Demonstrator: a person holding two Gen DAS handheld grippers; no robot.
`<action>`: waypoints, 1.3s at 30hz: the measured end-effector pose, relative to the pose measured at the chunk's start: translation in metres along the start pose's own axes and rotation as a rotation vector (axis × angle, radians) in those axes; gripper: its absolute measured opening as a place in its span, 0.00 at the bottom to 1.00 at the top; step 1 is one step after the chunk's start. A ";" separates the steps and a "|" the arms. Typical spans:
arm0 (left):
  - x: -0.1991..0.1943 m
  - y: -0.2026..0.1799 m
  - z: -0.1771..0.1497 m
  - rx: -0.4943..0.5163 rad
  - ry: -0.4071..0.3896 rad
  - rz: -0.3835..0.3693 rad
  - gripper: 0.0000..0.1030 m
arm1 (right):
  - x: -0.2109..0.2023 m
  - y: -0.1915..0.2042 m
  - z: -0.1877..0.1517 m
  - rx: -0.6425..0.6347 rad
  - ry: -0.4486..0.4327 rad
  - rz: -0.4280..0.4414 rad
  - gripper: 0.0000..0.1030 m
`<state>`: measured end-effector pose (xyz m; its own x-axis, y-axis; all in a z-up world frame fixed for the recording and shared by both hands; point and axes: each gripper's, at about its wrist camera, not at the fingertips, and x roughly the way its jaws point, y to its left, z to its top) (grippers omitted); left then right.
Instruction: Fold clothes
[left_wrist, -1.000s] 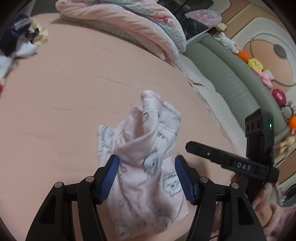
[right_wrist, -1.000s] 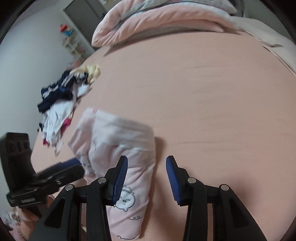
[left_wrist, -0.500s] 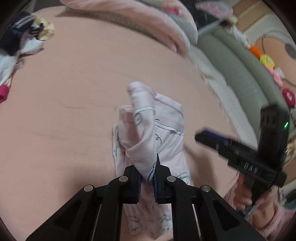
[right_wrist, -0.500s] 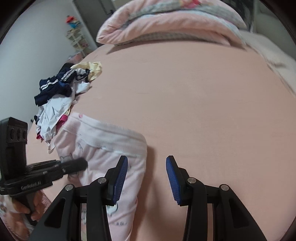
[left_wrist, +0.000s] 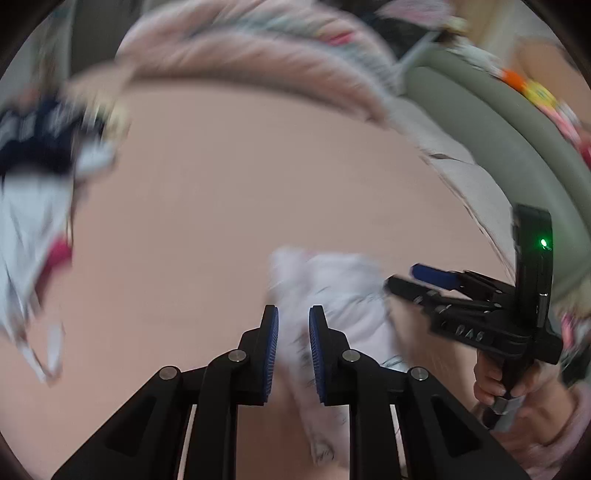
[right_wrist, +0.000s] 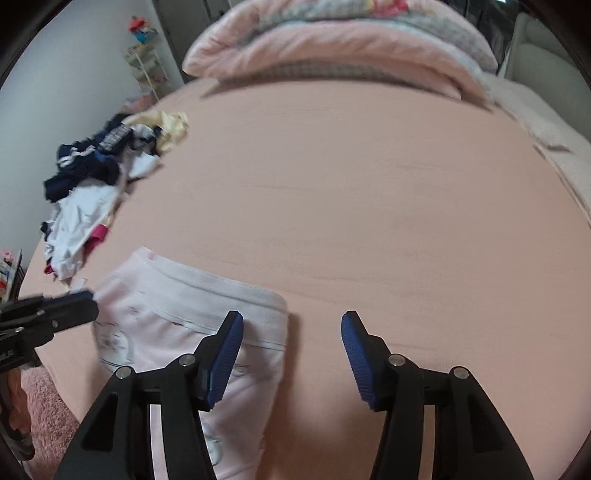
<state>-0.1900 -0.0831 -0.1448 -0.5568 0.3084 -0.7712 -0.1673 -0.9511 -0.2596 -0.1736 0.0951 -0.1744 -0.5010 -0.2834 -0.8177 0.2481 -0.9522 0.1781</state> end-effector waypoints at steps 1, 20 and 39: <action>-0.002 -0.009 0.001 0.019 -0.025 0.011 0.15 | -0.004 0.001 -0.001 -0.005 -0.014 0.010 0.52; 0.021 -0.009 -0.047 -0.061 0.149 -0.159 0.13 | -0.015 -0.014 -0.044 -0.018 0.100 0.064 0.52; 0.028 -0.050 -0.105 0.007 0.240 -0.094 0.13 | -0.031 -0.027 -0.125 -0.132 0.171 0.070 0.54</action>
<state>-0.1119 -0.0251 -0.2146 -0.3294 0.3891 -0.8603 -0.2150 -0.9181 -0.3329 -0.0609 0.1443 -0.2223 -0.3335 -0.3146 -0.8887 0.3897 -0.9044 0.1739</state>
